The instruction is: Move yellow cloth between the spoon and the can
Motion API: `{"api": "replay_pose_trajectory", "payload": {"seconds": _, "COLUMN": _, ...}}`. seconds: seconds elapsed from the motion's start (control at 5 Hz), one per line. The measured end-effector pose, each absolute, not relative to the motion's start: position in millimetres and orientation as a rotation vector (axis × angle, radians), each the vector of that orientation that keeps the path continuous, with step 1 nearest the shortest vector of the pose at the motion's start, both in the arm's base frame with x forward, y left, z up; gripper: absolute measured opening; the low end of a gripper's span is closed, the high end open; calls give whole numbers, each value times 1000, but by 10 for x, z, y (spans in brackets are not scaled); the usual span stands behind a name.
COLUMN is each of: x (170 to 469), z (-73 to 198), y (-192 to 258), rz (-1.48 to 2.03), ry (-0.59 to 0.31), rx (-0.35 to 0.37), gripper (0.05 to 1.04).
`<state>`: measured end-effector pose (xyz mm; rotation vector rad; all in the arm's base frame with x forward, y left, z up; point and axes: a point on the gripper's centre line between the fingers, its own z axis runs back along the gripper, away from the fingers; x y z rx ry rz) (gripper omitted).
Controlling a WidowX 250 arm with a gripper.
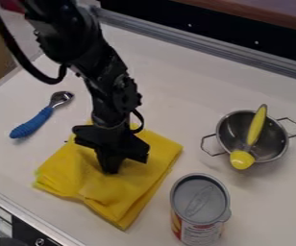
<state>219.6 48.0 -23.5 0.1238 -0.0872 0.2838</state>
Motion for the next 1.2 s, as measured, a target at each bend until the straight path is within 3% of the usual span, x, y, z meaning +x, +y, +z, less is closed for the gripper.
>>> {"api": "replay_pose_trajectory", "payload": {"seconds": 0.2, "x": 2156, "z": -183, "y": 477, "rz": 320, "ry": -68, "rx": 124, "gripper": 70}}
{"api": "replay_pose_trajectory", "payload": {"seconds": 0.4, "x": 2225, "z": 30, "y": 497, "rz": 330, "ry": -68, "rx": 91, "gripper": 212}}
{"api": "replay_pose_trajectory", "payload": {"seconds": 0.6, "x": 2239, "z": 249, "y": 544, "rz": 355, "ry": -79, "rx": 59, "gripper": 439}}
{"api": "replay_pose_trajectory", "payload": {"seconds": 0.8, "x": 2244, "z": 427, "y": 593, "rz": 362, "ry": -87, "rx": 33, "gripper": 741}}
{"api": "replay_pose_trajectory", "payload": {"seconds": 1.0, "x": 2278, "z": 569, "y": 638, "rz": 383, "ry": -44, "rx": -21, "gripper": 978}}
{"api": "replay_pose_trajectory", "payload": {"seconds": 1.2, "x": 2426, "z": 563, "y": 685, "rz": 485, "ry": -77, "rx": 79, "gripper": 997}}
